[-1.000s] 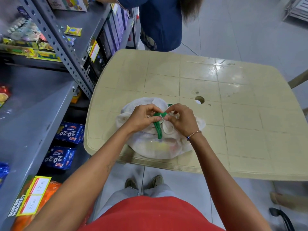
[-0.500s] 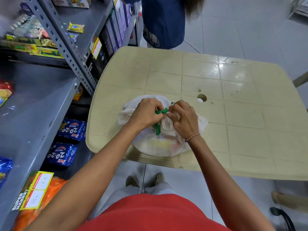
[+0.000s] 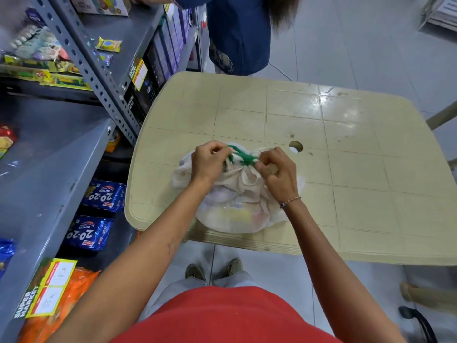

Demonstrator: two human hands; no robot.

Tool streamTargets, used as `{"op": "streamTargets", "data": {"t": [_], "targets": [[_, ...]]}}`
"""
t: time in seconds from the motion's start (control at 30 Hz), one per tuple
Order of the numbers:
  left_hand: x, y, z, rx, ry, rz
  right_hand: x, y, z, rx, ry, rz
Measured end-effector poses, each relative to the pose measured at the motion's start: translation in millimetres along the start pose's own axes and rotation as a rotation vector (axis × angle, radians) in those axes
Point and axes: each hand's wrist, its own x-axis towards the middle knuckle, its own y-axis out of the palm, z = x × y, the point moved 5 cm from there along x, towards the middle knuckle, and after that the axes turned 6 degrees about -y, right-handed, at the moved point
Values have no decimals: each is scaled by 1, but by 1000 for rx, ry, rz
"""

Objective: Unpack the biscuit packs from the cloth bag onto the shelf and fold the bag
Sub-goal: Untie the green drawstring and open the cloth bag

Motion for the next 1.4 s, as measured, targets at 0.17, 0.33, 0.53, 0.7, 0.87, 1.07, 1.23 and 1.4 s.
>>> {"op": "streamTargets", "data": {"t": [0.17, 0.33, 0.53, 0.7, 0.87, 1.07, 1.23, 1.4], "targets": [[2, 13, 18, -602, -377, 288, -19, 8, -22, 724, 493, -195], [2, 14, 15, -413, -292, 395, -12, 9, -10, 423, 389, -107], [1, 15, 11, -319, -226, 437, 9, 11, 4, -171, 53, 128], [7, 6, 20, -382, -308, 314, -12, -1, -13, 349, 385, -353], [2, 15, 27, -473, -395, 351, -22, 27, -16, 1298, 711, -447], [16, -14, 16, 162, -36, 11, -8, -3, -10, 230, 421, -210], [-21, -10, -29, 286, 507, -31, 7, -13, -1, 202, 401, -135], [-34, 40, 5, 808, 463, 101, 7, -2, 16, 377, 298, 82]]}}
